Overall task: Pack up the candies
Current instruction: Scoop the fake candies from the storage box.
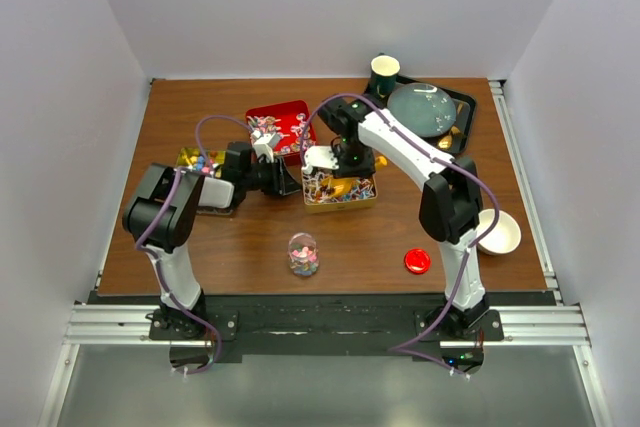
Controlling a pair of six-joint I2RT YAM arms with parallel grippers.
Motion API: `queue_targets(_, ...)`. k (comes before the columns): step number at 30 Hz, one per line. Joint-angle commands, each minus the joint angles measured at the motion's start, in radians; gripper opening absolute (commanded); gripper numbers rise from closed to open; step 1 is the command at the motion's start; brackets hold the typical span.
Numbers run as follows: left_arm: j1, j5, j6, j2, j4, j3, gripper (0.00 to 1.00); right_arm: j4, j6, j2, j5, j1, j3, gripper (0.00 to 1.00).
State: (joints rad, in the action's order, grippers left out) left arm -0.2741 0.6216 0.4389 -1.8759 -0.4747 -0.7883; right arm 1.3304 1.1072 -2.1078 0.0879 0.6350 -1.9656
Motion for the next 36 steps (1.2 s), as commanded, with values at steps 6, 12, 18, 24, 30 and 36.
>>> queue_targets(6, -0.011, -0.016, 0.020, -0.034, 0.036, -0.012, 0.37, -0.028, -0.043, 0.011, -0.059, 0.034, 0.117, 0.00)
queue_targets(12, -0.008, -0.031, -0.008, -0.014, 0.083, -0.025, 0.36, -0.238, -0.069, 0.071, -0.083, 0.032, 0.321, 0.00)
queue_targets(18, 0.010, -0.036, -0.074, 0.026, 0.166, -0.040, 0.36, -0.349, -0.087, 0.103, -0.149, 0.031, 0.442, 0.00)
queue_targets(24, 0.035, -0.028, -0.112, 0.060, 0.209, -0.040, 0.36, -0.425, -0.121, 0.156, -0.195, 0.019, 0.488, 0.00)
queue_targets(30, 0.056, 0.004, -0.157, 0.072, 0.271, -0.069, 0.37, -0.511, -0.129, 0.216, -0.273, 0.002, 0.591, 0.00)
queue_targets(36, 0.075, 0.073, -0.215, 0.077, 0.335, -0.118, 0.37, -0.566, -0.135, 0.258, -0.387, -0.041, 0.657, 0.00)
